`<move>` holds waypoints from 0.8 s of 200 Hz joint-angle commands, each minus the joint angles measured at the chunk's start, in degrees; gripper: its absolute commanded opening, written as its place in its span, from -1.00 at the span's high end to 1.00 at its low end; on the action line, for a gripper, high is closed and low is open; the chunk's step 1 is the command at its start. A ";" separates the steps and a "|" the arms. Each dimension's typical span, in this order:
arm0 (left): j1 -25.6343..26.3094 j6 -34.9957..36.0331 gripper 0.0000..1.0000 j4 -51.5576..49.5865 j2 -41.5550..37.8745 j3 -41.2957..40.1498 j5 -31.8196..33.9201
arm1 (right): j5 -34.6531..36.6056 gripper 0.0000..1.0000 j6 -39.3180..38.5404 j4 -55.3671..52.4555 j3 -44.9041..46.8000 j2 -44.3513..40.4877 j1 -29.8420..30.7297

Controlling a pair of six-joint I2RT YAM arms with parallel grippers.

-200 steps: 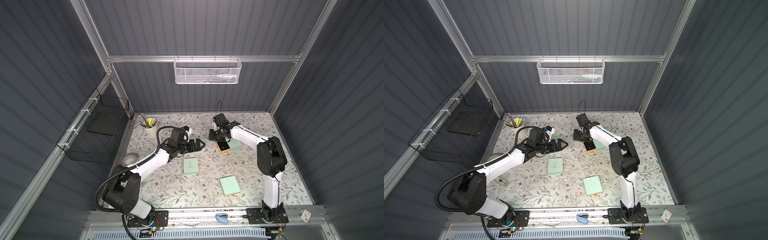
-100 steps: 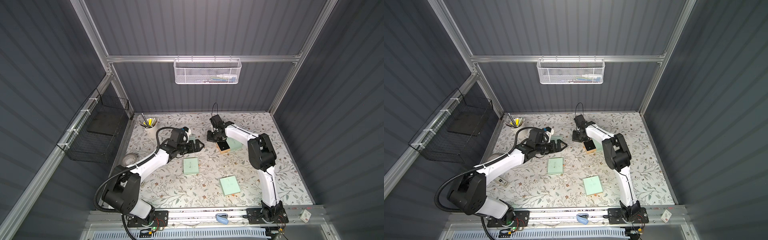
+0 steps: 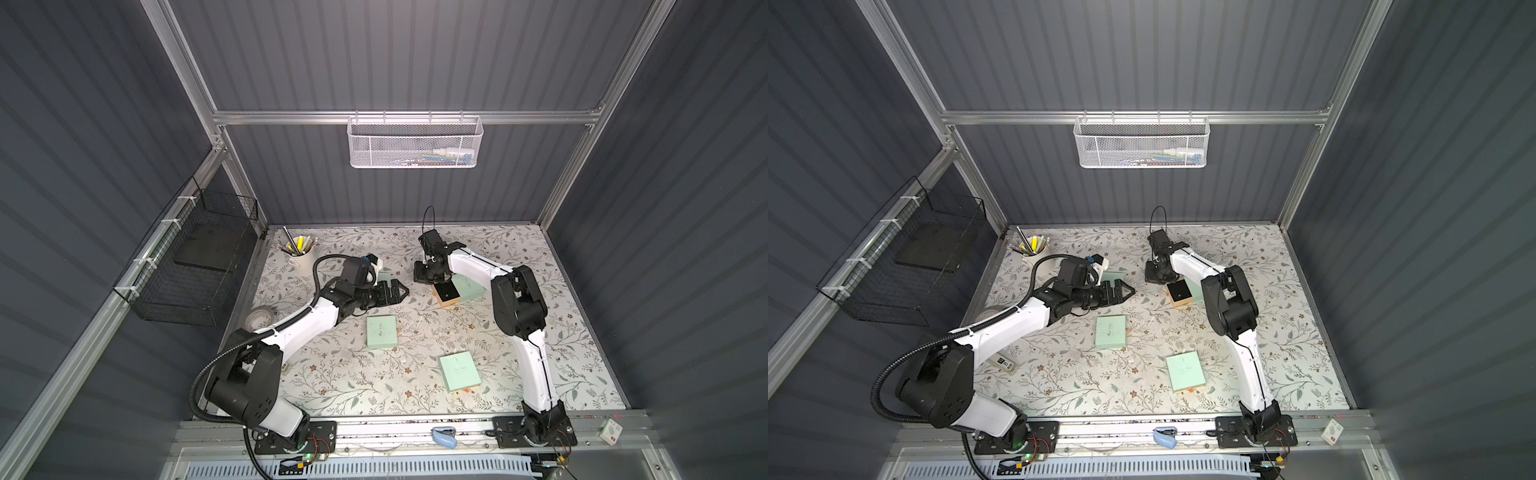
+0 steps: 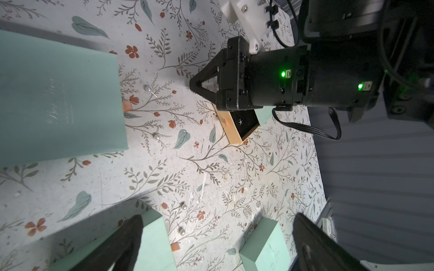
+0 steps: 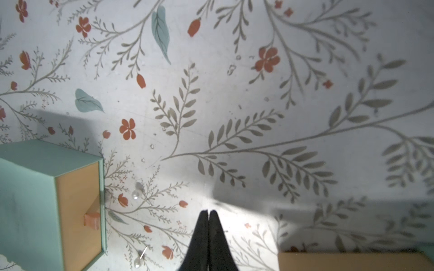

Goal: Take out the earrings from the drawer-style jewelry box
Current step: Place the earring at the center of the board.

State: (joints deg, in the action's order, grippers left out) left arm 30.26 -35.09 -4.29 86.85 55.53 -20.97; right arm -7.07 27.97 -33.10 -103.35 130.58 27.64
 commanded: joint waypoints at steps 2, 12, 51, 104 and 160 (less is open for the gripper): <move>-0.20 0.55 -0.99 0.05 0.87 -0.31 -0.79 | 0.40 0.83 -0.73 -1.75 -1.85 1.56 -0.39; -0.25 0.55 -1.00 -0.01 0.87 -0.26 -0.71 | 0.12 0.83 -0.72 -1.75 -1.86 1.69 -0.39; -0.20 0.55 -1.00 0.08 0.94 -0.24 -0.76 | -0.24 0.81 -0.79 -1.78 -1.85 2.12 -0.47; -0.21 0.40 -0.99 0.17 1.00 -0.30 -0.80 | -0.66 0.76 -0.86 -1.71 -1.85 2.48 -0.48; -0.20 0.46 -0.99 0.00 0.69 -0.34 -0.61 | -0.78 0.70 -0.81 -1.78 -1.76 2.86 -0.56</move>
State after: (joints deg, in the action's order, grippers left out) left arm 30.26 -35.09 -4.27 86.91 55.53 -20.99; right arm -7.73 27.79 -33.63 -104.16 132.40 27.42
